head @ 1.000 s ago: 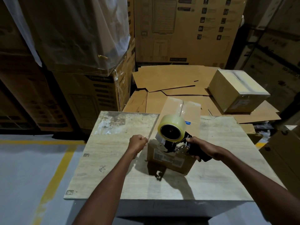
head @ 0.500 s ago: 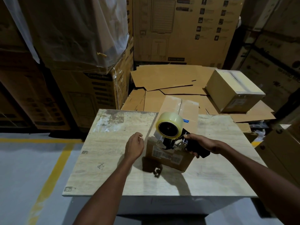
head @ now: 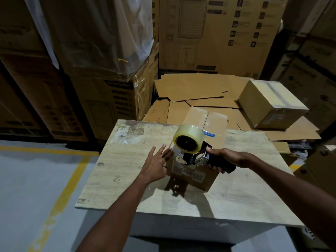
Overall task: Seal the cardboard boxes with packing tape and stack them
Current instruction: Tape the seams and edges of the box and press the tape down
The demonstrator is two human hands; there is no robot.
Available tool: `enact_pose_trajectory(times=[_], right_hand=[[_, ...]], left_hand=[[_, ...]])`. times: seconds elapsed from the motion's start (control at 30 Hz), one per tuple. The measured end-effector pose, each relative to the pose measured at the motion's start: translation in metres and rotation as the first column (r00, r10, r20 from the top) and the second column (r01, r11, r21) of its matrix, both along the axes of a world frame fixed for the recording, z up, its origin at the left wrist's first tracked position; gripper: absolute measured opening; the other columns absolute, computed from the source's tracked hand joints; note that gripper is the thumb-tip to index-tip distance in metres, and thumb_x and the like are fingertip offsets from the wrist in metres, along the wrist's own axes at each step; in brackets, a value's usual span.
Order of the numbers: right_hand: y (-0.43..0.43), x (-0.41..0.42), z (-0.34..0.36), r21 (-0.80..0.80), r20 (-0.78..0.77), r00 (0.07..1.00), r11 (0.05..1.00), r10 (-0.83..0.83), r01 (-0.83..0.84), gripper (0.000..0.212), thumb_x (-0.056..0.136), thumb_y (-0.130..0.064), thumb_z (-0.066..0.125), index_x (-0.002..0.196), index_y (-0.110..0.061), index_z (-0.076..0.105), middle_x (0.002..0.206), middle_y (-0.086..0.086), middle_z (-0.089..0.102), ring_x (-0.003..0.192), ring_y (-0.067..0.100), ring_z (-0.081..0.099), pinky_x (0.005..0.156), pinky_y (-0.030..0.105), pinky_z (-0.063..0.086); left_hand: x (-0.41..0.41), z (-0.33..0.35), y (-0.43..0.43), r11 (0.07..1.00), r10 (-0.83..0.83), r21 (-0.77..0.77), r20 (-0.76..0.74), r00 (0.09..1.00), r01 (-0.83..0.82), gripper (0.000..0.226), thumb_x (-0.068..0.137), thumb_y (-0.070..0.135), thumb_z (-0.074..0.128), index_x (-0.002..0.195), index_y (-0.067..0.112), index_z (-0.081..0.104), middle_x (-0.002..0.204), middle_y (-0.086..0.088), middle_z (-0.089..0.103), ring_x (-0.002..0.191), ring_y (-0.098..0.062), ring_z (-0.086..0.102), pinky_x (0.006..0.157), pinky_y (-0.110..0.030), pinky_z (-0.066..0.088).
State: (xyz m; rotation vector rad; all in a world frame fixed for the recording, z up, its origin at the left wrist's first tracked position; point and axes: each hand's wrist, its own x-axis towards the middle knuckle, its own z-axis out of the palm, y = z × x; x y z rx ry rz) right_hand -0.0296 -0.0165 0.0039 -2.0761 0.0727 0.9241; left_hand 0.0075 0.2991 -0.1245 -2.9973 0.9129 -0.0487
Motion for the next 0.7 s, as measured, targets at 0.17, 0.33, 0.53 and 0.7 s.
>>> enact_pose_trajectory(times=[0.17, 0.33, 0.53, 0.7], right_hand=[[-0.013, -0.008, 0.005, 0.011, 0.029, 1.000, 1.000, 0.013, -0.013, 0.080, 0.103, -0.068, 0.026, 0.102, 0.000, 0.068, 0.074, 0.005, 0.061, 0.057, 0.014, 0.051, 0.049, 0.022, 0.041], [-0.060, -0.025, -0.003, 0.015, 0.028, 0.999, 0.999, -0.042, 0.041, 0.078, 0.100, -0.072, 0.031, 0.102, -0.003, 0.067, 0.078, 0.005, 0.057, 0.061, 0.017, 0.049, 0.053, 0.028, 0.039], [-0.092, -0.045, -0.009, 0.051, 0.077, 0.997, 0.999, -0.003, -0.001, 0.077, 0.097, -0.076, 0.035, 0.100, -0.005, 0.064, 0.082, 0.007, 0.058, 0.066, 0.017, 0.052, 0.063, 0.031, 0.046], [-0.092, -0.047, -0.007, 0.086, -0.002, 1.000, 0.996, 0.019, -0.019, 0.082, 0.102, -0.071, 0.033, 0.120, 0.004, 0.060, 0.091, 0.017, 0.069, 0.076, 0.026, 0.063, 0.072, 0.040, 0.051]], left_hand=[[-0.005, 0.001, -0.004, 0.996, 0.061, -0.064, -0.034, 0.998, -0.063, 0.084, 0.087, 0.042, 0.036, 0.164, 0.029, 0.004, 0.170, 0.009, 0.008, 0.158, -0.016, -0.006, 0.126, -0.054, -0.002], [-0.005, 0.001, -0.006, 0.987, 0.073, -0.138, -0.025, 0.997, -0.076, 0.082, 0.084, 0.053, 0.028, 0.163, 0.028, 0.021, 0.169, 0.011, 0.014, 0.157, -0.015, -0.004, 0.125, -0.056, 0.001], [-0.012, 0.018, -0.020, 0.993, 0.112, -0.029, -0.024, 0.993, -0.113, 0.081, 0.093, 0.040, 0.057, 0.163, 0.023, 0.020, 0.170, 0.006, 0.014, 0.158, -0.017, 0.000, 0.126, -0.053, 0.001], [-0.024, 0.023, -0.052, 0.997, 0.024, 0.077, 0.067, 0.997, -0.029, 0.079, 0.089, 0.029, 0.055, 0.161, 0.011, 0.026, 0.168, -0.010, 0.024, 0.157, -0.023, 0.015, 0.128, -0.044, 0.006]])
